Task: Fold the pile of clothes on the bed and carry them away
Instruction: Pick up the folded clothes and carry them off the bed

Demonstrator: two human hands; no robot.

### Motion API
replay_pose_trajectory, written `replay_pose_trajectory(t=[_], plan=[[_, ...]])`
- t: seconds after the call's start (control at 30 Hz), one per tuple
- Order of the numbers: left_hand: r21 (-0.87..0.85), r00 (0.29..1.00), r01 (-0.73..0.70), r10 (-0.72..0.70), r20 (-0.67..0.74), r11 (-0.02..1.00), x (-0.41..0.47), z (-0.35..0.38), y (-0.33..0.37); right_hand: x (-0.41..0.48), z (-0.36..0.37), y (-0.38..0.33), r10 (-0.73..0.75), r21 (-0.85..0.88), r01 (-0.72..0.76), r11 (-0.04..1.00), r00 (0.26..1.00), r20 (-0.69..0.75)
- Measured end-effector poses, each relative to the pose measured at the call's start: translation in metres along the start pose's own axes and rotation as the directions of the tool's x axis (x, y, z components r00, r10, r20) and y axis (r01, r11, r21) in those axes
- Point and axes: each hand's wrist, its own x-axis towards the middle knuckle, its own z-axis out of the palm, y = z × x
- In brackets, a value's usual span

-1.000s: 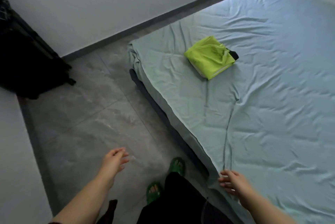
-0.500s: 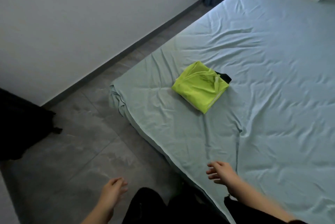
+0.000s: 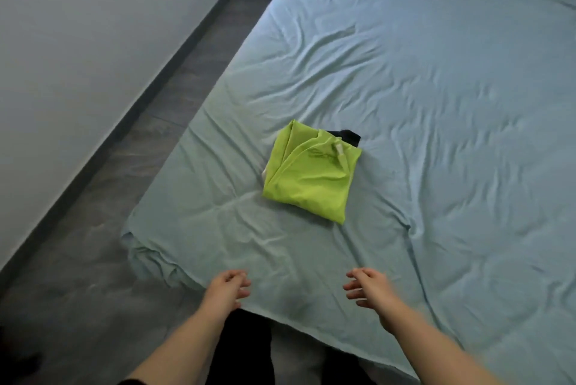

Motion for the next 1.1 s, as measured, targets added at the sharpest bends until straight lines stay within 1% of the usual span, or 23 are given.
replay_pose_trajectory(t=[0.13,0.23,0.3,0.33,0.37,0.43,0.5,0.53,0.6,0.63,0.67,0.7,0.73,0.8,0.83,0.87,0.9,0.93,0.97,1.0,1.03,1.07,1.1], plan=[[0.129,0.994,-0.059,0.046,0.102,0.99,0.047,0.009,0.065,0.026,0.024,-0.022,0.033,0.095,-0.025,0.995,0.996,-0.085],[0.213,0.975,-0.147,0.106,0.193,0.966,0.085,0.034,0.101,0.061,0.038,-0.042,0.015,0.163,0.003,0.987,0.994,-0.112],[0.274,0.952,-0.275,0.22,0.215,0.922,0.112,0.06,0.12,0.091,0.048,-0.059,-0.056,0.165,0.085,0.983,0.983,-0.173],[0.345,0.922,-0.378,0.315,0.226,0.859,0.125,0.075,0.128,0.109,0.052,-0.068,-0.115,0.131,0.149,0.98,0.966,-0.232],[0.425,0.873,-0.487,0.418,0.251,0.763,0.138,0.09,0.135,0.127,0.056,-0.078,-0.182,0.063,0.21,0.976,0.937,-0.299],[0.514,0.712,-0.692,0.599,0.366,0.507,0.164,0.123,0.15,0.163,0.062,-0.098,-0.322,-0.104,0.306,0.946,0.858,-0.4],[0.549,0.538,-0.81,0.63,0.56,0.204,0.192,0.158,0.161,0.197,0.065,-0.116,-0.487,-0.294,0.394,0.871,0.774,-0.405],[0.57,0.462,-0.821,0.597,0.656,0.009,0.208,0.174,0.167,0.214,0.068,-0.125,-0.58,-0.4,0.441,0.803,0.733,-0.357],[0.561,0.343,-0.726,0.498,0.796,-0.397,0.241,0.196,0.179,0.248,0.07,-0.14,-0.752,-0.592,0.53,0.607,0.625,-0.211],[0.534,0.313,-0.664,0.453,0.835,-0.524,0.259,0.2,0.185,0.267,0.069,-0.145,-0.805,-0.68,0.538,0.498,0.579,-0.131],[0.529,0.315,-0.602,0.431,0.846,-0.598,0.279,0.2,0.191,0.285,0.066,-0.148,-0.828,-0.762,0.511,0.397,0.558,-0.056],[0.562,0.359,-0.557,0.432,0.827,-0.612,0.299,0.197,0.195,0.303,0.062,-0.148,-0.823,-0.833,0.458,0.31,0.569,0.006],[0.622,0.431,-0.532,0.448,0.783,-0.575,0.318,0.193,0.199,0.32,0.056,-0.146,-0.789,-0.876,0.403,0.264,0.613,0.045],[0.735,0.578,-0.499,0.455,0.677,-0.459,0.345,0.186,0.201,0.346,0.048,-0.14,-0.702,-0.903,0.338,0.265,0.71,0.06],[0.76,0.619,-0.49,0.443,0.648,-0.428,0.352,0.185,0.201,0.356,0.047,-0.137,-0.69,-0.901,0.334,0.277,0.722,0.055],[0.766,0.633,-0.495,0.433,0.642,-0.41,0.355,0.187,0.202,0.361,0.048,-0.138,-0.698,-0.884,0.357,0.302,0.715,0.05],[0.763,0.631,-0.52,0.43,0.646,-0.384,0.354,0.189,0.205,0.362,0.049,-0.14,-0.711,-0.833,0.407,0.375,0.703,0.023],[0.76,0.618,-0.552,0.444,0.649,-0.344,0.35,0.189,0.209,0.359,0.05,-0.145,-0.729,-0.726,0.471,0.501,0.681,-0.061],[0.757,0.585,-0.585,0.496,0.642,-0.29,0.343,0.188,0.213,0.353,0.052,-0.149,-0.748,-0.589,0.536,0.604,0.637,-0.188],[0.754,0.527,-0.615,0.591,0.611,-0.231,0.335,0.187,0.217,0.345,0.052,-0.152,-0.768,-0.481,0.603,0.636,0.554,-0.32],[0.748,0.461,-0.637,0.687,0.562,-0.185,0.326,0.185,0.217,0.335,0.052,-0.154,-0.8,-0.49,0.632,0.6,0.467,-0.377],[0.746,0.4,-0.635,0.742,0.538,-0.2,0.317,0.183,0.214,0.325,0.051,-0.15,-0.849,-0.59,0.613,0.526,0.416,-0.326],[0.746,0.357,-0.608,0.746,0.561,-0.27,0.311,0.178,0.206,0.317,0.052,-0.142,-0.882,-0.695,0.583,0.422,0.442,-0.164]])
